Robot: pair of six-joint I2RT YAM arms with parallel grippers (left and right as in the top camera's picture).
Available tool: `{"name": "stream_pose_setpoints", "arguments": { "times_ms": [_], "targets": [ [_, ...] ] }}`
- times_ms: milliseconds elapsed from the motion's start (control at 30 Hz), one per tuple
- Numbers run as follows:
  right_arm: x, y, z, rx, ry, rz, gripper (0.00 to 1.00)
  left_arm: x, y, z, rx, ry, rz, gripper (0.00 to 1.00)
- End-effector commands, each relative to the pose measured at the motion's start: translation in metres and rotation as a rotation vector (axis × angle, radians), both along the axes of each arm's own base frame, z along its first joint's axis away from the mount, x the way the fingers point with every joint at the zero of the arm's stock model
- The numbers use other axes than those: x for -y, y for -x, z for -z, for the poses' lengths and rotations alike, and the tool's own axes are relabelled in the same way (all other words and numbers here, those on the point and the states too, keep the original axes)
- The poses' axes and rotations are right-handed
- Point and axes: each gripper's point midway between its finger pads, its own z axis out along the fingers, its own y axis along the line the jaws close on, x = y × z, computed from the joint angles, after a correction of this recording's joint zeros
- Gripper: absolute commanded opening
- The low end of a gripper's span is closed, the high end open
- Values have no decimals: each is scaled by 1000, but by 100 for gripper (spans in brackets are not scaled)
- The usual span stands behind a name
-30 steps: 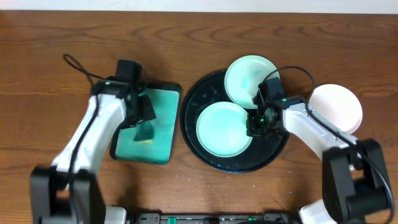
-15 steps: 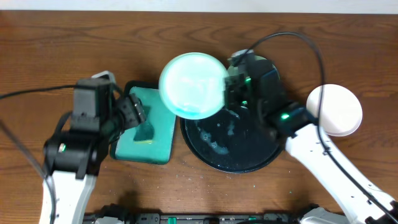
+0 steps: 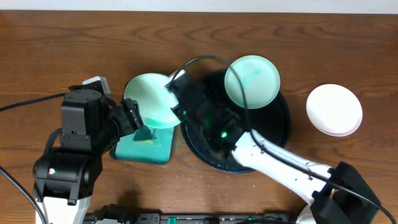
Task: Clean dirty plates on tray and stack at the side
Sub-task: 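Lift the green plate with the right gripper and tilt it over the sponge tray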
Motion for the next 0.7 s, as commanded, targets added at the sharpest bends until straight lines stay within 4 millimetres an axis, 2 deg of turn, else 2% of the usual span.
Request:
{"name": "stream_pose_setpoints", "arguments": {
  "times_ms": [0,167,667],
  "targets": [
    [10,4,-36,186,129,87,1,0,-3,-7,13,-1,-1,78],
    [10,16,-59,316,203,168,1,0,-4,-5,3,-3,-1,78],
    [-2,33,-101,503,284,182,1,0,-7,0,-16,-5,-1,78]
  ]
}}
